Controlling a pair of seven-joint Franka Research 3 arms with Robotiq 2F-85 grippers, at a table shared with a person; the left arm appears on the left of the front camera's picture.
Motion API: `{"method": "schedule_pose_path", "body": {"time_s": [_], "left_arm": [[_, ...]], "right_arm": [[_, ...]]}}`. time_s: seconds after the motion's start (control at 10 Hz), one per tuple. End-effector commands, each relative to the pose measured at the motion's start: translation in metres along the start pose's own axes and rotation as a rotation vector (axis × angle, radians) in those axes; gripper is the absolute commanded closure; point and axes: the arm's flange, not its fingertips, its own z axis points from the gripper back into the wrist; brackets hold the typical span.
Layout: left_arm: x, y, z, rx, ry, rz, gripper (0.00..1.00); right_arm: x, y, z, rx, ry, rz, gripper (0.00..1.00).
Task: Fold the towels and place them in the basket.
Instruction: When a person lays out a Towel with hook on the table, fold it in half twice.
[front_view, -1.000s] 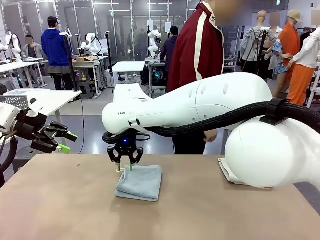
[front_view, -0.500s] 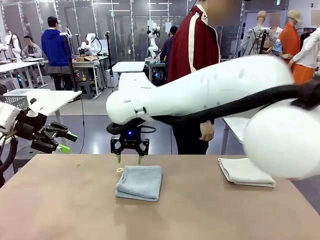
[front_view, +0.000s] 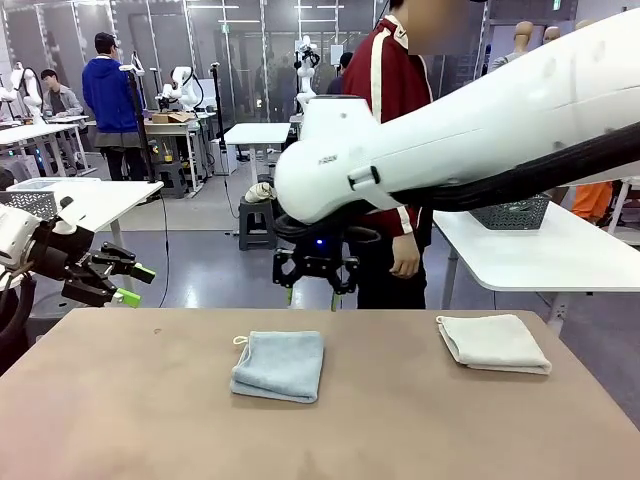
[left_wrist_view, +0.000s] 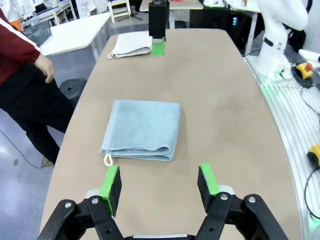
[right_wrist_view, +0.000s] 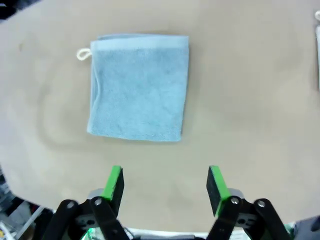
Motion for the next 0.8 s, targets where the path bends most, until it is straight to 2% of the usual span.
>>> {"method": "schedule_pose_path", "body": {"time_s": [0.0,0.1,0.7], "left_arm": [[0.002,-0.001,0.000,-0.002,-0.012,0.009,0.22],[0.002,-0.001,0.000,-0.002,-0.012,0.009,0.22],[0.002,-0.001,0.000,-0.002,-0.012,0.009,0.22]], "right_arm": [[-0.002,-0.018,-0.013,0.031,-0.004,0.046,0.16],[0.000,0.000,0.000,0.000,0.000,0.000,0.16],[0.000,0.000,0.000,0.000,0.000,0.000,0.16]]}}
